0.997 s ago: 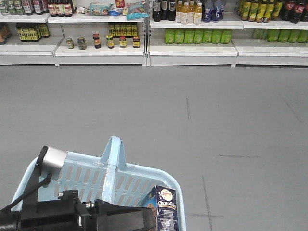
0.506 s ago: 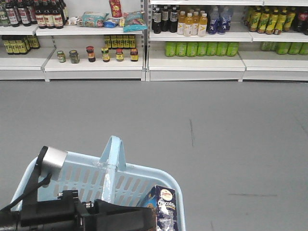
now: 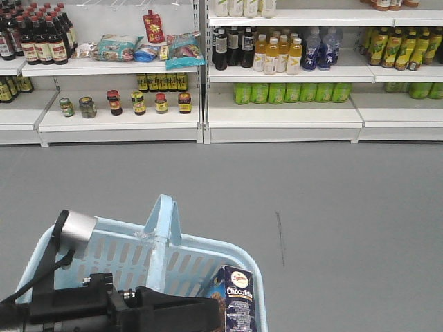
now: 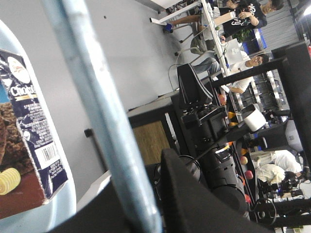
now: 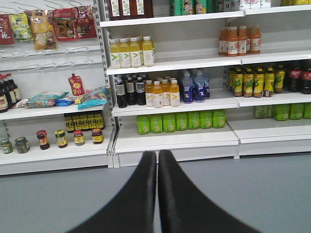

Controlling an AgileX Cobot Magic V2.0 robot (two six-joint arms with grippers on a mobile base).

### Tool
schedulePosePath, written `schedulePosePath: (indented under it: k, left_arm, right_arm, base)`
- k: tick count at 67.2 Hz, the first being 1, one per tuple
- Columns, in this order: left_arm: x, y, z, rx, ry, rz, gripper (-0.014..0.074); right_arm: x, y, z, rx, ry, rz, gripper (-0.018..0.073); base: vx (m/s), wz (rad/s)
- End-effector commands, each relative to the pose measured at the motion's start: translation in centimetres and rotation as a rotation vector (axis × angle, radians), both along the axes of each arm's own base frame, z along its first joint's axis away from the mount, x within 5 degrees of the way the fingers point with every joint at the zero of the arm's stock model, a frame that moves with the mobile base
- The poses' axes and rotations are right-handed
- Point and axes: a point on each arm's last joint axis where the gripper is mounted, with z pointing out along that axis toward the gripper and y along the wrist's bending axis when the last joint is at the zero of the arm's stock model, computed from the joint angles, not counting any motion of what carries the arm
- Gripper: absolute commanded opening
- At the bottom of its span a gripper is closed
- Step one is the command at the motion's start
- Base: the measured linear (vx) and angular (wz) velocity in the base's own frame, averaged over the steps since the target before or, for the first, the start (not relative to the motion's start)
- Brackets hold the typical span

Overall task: Left arm holds basket, right arm returns cookies
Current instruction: 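Drive the base toward the drink shelves holding the basket in left gripper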

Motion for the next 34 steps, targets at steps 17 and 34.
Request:
schedulePosePath:
  k: [17, 34]
  left_arm:
    - [-0.28, -0.13, 1.73, -0.089, 0.006, -0.014, -0.0006]
    - [-0.25, -0.13, 1.71, -0.088, 0.007, -0.012, -0.0006]
  right_arm:
    - [-0.04, -0.08, 0.58, -0.014, -0.072, -0.012, -0.0008]
    - [-0.04, -0.08, 0.58, -0.014, -0.072, -0.012, -0.0008]
  base:
    - [0.55, 0.05]
    - [0.56, 0.03]
